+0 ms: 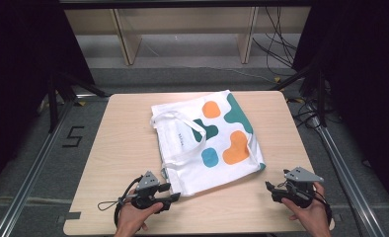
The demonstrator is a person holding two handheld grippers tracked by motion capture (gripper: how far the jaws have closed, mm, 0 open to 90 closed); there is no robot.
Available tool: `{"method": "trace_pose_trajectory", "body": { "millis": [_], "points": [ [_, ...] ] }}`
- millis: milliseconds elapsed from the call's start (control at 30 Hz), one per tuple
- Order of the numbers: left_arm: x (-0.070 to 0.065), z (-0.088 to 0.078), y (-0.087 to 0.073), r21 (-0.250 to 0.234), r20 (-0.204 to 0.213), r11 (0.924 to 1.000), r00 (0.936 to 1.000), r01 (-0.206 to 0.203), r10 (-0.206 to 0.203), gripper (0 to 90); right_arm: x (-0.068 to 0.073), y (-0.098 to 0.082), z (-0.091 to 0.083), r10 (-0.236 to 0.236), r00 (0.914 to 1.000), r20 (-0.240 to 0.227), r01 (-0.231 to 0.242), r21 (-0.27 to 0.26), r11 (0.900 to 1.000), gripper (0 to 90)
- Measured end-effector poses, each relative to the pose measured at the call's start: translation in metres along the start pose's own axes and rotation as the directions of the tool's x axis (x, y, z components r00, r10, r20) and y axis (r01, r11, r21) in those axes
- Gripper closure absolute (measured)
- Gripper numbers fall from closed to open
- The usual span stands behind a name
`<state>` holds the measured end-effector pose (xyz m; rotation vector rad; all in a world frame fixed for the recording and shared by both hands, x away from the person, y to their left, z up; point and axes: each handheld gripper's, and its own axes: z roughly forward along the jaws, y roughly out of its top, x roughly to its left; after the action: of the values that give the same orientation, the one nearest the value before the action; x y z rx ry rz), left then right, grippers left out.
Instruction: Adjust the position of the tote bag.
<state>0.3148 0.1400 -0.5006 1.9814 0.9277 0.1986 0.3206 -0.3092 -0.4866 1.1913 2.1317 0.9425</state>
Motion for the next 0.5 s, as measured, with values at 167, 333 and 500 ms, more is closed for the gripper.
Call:
{"method": "trace_pose_trajectory", "body": {
  "millis": [167,333,500],
  "points": [
    [0.0021,0.0008,-0.0023,0.029,-0.008,0.9995,0.9999,0.010,-0.010,49.7,0.0006,0.0000,0.0004,-0.008,1.0000,0.005,0.008,0.000,1.000,22.3],
    [-0.0011,0.0032,-0.0027,0.055,-0.031,0.9981,0.9991,-0.029,0.030,48.8,0.0015,-0.0001,0.0007,-0.001,1.0000,-0.007,0.001,0.010,1.000,22.4],
    [-0.0060,0.0024,-0.0007,0.064,-0.049,0.9921,0.9926,-0.108,0.111,56.1,0.0010,-0.0004,0.0010,-0.013,0.9999,0.006,0.013,0.003,1.000,22.5]
  ]
}}
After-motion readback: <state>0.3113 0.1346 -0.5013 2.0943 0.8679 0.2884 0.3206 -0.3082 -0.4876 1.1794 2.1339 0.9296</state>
